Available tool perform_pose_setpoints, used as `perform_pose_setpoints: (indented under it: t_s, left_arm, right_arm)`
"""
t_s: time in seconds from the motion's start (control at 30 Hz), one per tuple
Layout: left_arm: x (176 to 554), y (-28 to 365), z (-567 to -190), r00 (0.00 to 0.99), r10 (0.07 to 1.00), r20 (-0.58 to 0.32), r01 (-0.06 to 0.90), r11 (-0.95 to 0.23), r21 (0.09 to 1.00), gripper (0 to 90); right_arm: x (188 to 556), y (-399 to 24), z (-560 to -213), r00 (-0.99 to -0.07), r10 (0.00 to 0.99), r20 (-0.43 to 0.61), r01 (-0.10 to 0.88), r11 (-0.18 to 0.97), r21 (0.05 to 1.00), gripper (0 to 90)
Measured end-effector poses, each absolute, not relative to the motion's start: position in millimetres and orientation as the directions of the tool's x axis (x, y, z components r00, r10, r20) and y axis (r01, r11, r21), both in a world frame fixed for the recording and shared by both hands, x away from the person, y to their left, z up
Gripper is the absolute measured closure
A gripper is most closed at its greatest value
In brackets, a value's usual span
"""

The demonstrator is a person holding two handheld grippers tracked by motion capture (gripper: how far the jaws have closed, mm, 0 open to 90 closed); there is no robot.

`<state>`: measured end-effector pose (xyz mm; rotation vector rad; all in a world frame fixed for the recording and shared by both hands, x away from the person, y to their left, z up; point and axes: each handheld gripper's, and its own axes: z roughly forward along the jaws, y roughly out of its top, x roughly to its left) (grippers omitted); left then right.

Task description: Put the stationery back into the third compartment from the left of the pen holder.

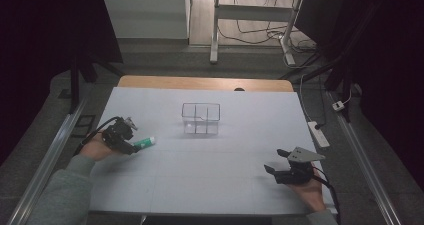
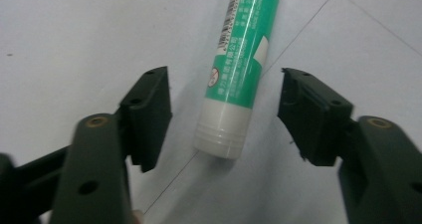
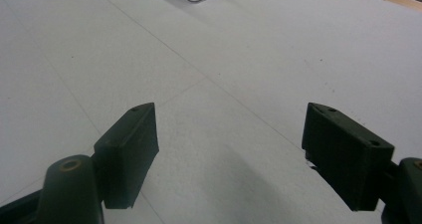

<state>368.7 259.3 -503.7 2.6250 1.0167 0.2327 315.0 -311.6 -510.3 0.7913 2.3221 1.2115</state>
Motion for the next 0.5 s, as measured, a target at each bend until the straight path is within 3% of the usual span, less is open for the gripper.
perform_pose_setpoints:
  t_s: [0.3,0.5]
  left_arm:
    - [371.2,256.3,-509.8,0.776,0.627,0.062,0.582,-0.751,0.312,63.4]
    - [370.3,258.4,-510.2,0.801,0.595,0.070,0.546,-0.773,0.324,64.7]
  right_arm:
    - [313.4,-315.8,-510.5,-0.751,0.653,-0.100,0.295,0.468,0.833,21.8]
    - [313.2,-316.1,-510.9,-0.750,0.652,-0.107,0.295,0.475,0.829,21.8]
